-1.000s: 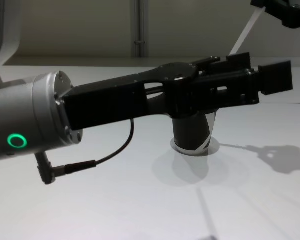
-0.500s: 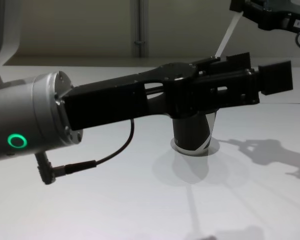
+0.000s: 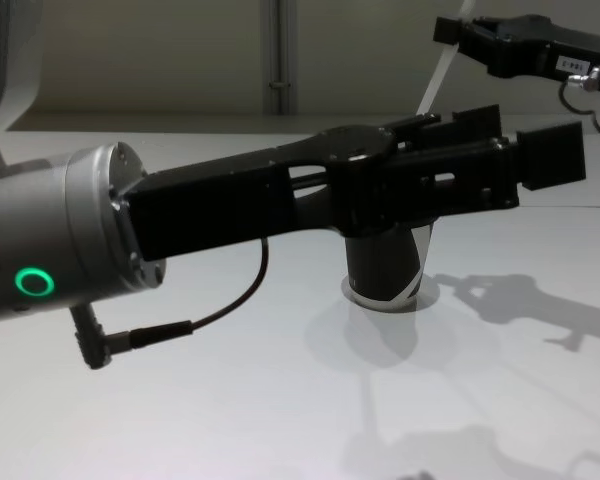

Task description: Pick up the straw with one hand, pass it to the other hand, and insert it into the cup.

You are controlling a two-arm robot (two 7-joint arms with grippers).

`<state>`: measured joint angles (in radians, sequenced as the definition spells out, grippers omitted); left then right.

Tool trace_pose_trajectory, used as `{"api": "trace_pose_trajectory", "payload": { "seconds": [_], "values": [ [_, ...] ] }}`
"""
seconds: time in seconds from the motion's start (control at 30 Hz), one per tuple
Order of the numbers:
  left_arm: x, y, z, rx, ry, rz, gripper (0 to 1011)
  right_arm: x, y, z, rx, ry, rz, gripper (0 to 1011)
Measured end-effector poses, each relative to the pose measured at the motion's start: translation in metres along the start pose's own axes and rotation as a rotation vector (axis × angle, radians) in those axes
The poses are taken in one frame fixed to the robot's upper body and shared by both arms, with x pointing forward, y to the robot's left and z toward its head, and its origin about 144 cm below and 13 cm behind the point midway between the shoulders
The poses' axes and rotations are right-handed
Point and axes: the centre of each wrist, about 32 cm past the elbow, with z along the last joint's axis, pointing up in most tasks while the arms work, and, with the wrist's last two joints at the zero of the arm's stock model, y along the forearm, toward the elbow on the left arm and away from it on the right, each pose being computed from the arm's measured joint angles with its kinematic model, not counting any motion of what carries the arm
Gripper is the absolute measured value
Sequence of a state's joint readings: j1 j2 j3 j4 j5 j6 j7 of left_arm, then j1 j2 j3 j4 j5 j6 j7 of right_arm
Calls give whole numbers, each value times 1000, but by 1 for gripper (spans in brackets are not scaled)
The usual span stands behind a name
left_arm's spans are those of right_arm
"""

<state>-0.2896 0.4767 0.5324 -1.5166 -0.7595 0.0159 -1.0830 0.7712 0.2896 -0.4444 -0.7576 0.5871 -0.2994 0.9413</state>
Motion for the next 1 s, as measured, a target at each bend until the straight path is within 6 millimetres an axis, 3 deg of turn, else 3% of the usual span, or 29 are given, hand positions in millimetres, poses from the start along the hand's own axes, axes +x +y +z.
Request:
{"api": "trace_pose_trajectory", "payload": {
  "seconds": [1.0],
  "values": [
    [0,0,0,0,0,0,1001,3,4,-4,-32,6,4,8]
  ]
}}
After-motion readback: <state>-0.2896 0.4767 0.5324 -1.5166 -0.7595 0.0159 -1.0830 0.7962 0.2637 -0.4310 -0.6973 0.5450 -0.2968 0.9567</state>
